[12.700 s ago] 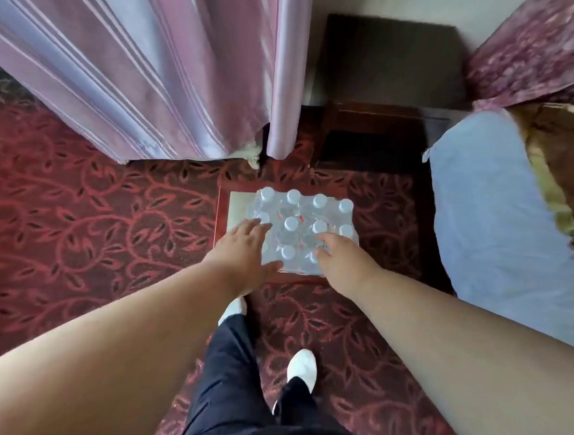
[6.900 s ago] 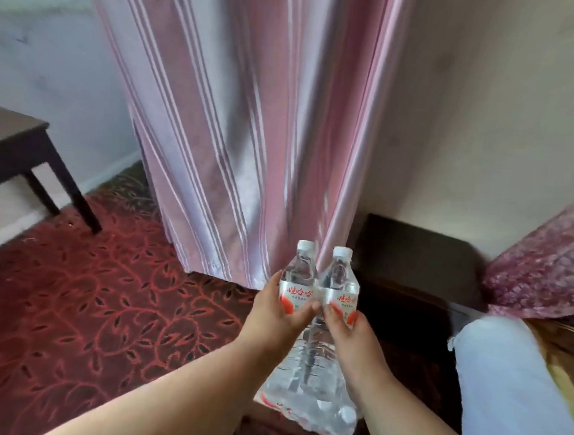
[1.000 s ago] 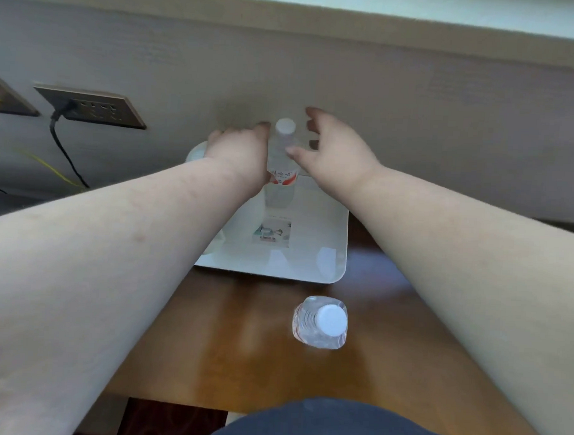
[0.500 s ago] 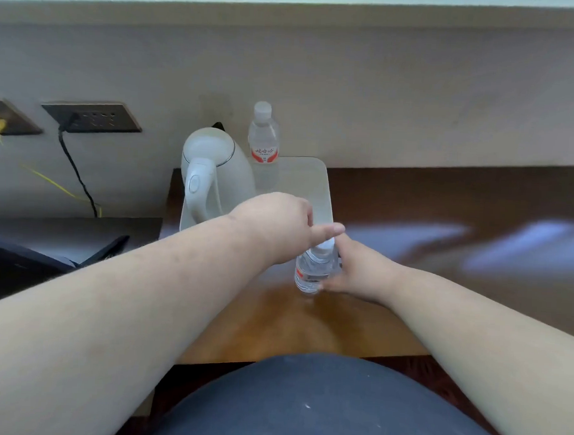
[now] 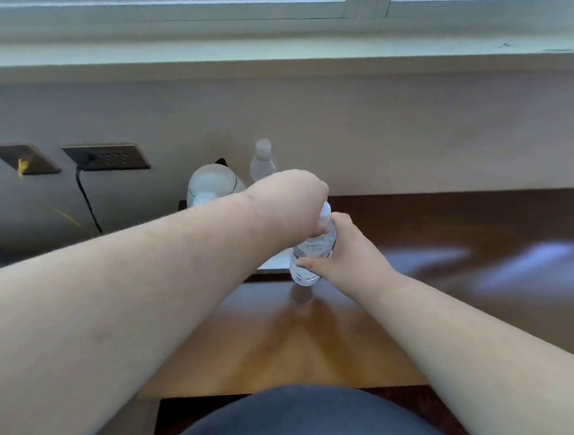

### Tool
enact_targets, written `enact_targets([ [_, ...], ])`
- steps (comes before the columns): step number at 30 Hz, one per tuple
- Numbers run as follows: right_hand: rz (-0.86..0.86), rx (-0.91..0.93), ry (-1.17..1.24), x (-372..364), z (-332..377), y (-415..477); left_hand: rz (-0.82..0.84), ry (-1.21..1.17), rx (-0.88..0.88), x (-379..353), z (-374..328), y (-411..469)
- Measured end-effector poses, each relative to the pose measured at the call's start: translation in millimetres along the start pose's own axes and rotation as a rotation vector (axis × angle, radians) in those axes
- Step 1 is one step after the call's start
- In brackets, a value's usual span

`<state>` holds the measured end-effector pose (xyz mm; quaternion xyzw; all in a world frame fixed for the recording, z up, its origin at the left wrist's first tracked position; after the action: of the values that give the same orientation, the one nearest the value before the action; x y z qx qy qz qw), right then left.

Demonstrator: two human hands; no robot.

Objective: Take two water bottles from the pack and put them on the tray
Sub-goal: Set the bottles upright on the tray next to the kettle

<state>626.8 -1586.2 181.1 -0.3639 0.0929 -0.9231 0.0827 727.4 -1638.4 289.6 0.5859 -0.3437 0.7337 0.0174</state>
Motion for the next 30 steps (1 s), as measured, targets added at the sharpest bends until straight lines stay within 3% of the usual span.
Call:
enact_targets([
  [5, 0.174, 0.141, 0.023, 35, 15, 56, -0.082, 0.025, -0.072, 36, 33, 21],
  [10, 0.117, 0.113, -0.021, 47, 16, 133, -0.078, 0.013, 0.022, 58, 57, 68],
  [15, 0.186, 0.073, -0.135, 32, 4, 198, 0.029, 0.007, 0.144, 52, 75, 117],
  [23, 0.180, 0.026, -0.082, 5, -21, 237, 0.158, -0.030, 0.216, 35, 83, 162],
  [30, 0.161, 0.013, -0.014, -5, -34, 249, 0.139, -0.062, 0.247, 26, 94, 191],
])
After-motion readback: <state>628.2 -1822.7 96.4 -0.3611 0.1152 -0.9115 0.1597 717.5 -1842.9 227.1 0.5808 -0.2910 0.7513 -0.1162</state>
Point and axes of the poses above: each hand's wrist, its own y-axis towards the middle knuckle, its own x-axis out of the back of the hand, z = x × y, the point moved 4 cm from there along y, towards the middle knuckle, and after that the axes turned 8 degrees about z, right-handed, at the moved point
